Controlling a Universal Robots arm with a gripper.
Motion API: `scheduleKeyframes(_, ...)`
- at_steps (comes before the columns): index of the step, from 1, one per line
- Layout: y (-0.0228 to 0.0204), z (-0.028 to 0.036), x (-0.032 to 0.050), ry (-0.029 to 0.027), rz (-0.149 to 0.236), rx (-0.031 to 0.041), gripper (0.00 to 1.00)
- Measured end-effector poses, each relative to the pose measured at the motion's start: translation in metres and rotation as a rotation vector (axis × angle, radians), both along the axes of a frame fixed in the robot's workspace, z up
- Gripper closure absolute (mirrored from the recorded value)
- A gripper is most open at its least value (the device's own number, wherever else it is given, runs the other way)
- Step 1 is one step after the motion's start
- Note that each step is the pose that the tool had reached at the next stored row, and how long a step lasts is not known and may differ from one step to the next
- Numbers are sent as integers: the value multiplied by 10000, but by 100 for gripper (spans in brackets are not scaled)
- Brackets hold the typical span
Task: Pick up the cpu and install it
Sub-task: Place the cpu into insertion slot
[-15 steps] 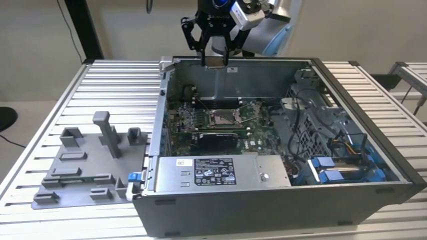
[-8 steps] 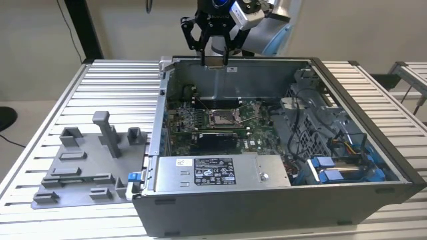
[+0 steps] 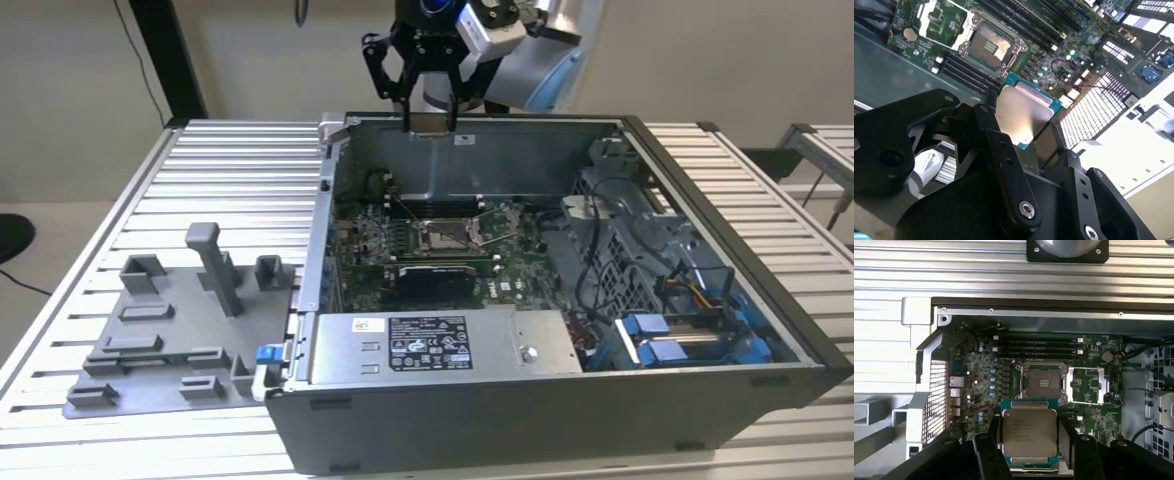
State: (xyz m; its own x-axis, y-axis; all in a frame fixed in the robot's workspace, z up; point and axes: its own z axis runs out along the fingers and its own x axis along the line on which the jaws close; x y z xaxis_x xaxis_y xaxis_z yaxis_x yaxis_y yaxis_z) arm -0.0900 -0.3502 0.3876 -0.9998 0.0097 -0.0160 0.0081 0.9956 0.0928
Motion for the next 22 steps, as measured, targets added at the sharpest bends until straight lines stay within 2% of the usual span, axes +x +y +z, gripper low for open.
scheduleKeyframes(8,0,0,0,0,-1171,-1,100)
scheduleKeyframes(22,0,0,0,1,-2510,-1,100)
